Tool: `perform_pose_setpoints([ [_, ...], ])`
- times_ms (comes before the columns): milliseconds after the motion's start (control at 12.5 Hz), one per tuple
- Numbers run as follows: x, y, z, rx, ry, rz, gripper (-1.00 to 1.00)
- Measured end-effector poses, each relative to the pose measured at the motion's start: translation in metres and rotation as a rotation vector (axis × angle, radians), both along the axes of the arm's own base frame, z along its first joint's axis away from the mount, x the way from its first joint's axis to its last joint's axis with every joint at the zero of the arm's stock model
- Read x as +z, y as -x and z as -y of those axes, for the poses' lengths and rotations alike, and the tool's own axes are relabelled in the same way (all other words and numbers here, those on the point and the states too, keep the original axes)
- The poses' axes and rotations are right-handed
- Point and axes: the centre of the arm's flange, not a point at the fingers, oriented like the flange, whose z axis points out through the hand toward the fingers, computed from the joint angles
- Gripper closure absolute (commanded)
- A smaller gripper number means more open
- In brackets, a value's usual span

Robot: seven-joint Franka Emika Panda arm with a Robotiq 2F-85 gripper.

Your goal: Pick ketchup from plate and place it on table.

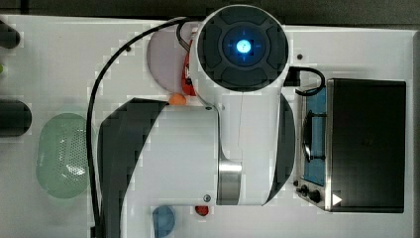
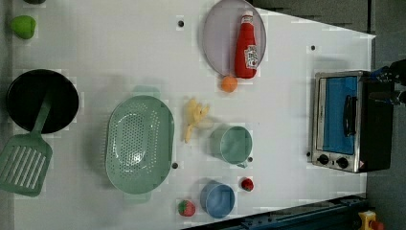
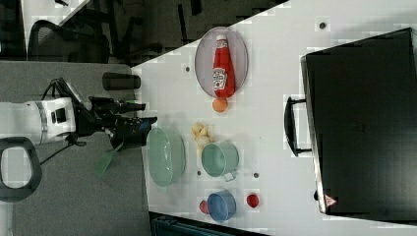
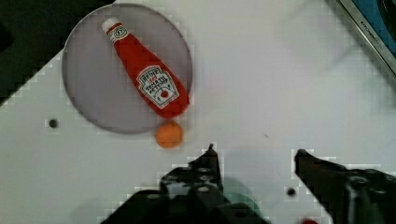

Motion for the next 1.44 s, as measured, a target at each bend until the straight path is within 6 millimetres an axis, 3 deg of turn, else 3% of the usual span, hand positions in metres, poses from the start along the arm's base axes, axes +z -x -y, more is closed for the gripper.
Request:
perform_pose_setpoints([
  [160,-0.01,0.062,0.002,-0.01,0.006,-0.121,-0.81],
  [240,-0.002,0.088,0.005,-0.02,0.014,-0.142,-1.0],
  [320,0.014,0.101,0.009,-0.031,0.021,-0.113,-1.0],
  [560,0.063,0.088,0.012,-0.041,0.012,0.049,-1.0],
  [720,0.055,0.065,0.006,-0.03,0.013,0.082,-1.0],
  [880,0.014,0.037,-0.002,-0.014,0.005,0.037,-1.0],
  [1120,-0.075,-0.004,-0.011,0.005,-0.011,-0.025,-1.0],
  [1440,-0.189,-0.037,-0.032,0.045,-0.032,-0.085,-1.0],
])
